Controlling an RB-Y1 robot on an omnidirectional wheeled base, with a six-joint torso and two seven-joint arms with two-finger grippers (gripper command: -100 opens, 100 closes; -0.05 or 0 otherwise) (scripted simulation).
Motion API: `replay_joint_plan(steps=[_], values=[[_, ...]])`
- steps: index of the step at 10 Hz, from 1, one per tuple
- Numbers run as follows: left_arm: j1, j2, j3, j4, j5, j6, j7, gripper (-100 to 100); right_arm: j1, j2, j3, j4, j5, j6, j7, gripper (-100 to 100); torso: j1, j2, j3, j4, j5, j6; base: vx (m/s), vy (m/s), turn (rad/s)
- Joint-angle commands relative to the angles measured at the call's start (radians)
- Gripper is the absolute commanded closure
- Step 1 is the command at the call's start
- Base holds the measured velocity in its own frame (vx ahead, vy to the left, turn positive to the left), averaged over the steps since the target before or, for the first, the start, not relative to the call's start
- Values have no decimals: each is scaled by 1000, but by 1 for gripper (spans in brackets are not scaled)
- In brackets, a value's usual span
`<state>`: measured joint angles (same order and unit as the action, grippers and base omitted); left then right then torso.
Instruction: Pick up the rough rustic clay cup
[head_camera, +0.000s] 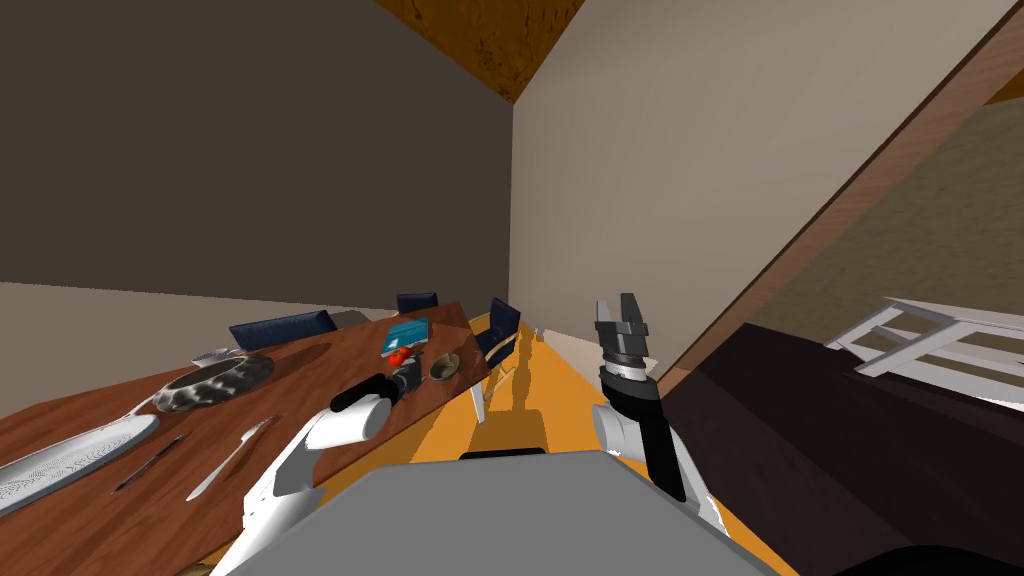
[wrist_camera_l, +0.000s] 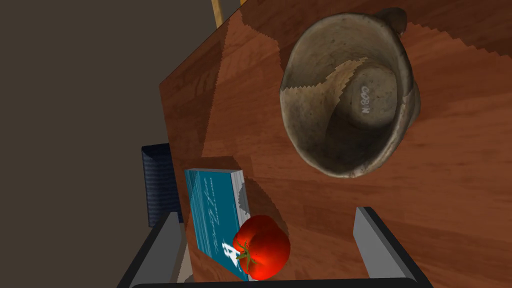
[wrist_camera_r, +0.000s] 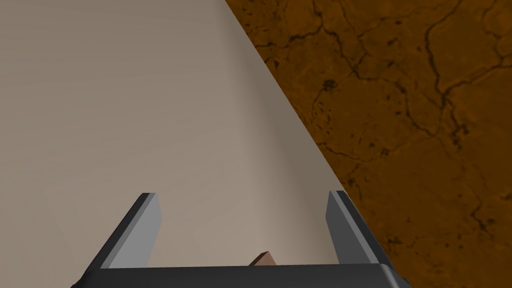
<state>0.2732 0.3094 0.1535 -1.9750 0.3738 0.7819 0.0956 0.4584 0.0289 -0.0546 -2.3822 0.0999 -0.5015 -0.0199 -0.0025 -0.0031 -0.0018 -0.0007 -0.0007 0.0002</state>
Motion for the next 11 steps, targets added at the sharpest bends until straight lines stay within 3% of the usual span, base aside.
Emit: replay_joint_plan(steps=[1,9,11], values=[[-4,2,-1,15,1,50,6,-100,0,0,0,0,0,0,0,0,0,0,0,0,0,0,53,-31,6],[-16,23,-13,110,4,243,24,-100,0,0,0,0,0,0,0,0,-1,-1,-1,0,0,0,66,-49,0],[-16,27,-16,122,3,264,26,-100,0,0,0,0,0,0,0,0,1,-3,-1,-1,0,0,72,-29,-5]])
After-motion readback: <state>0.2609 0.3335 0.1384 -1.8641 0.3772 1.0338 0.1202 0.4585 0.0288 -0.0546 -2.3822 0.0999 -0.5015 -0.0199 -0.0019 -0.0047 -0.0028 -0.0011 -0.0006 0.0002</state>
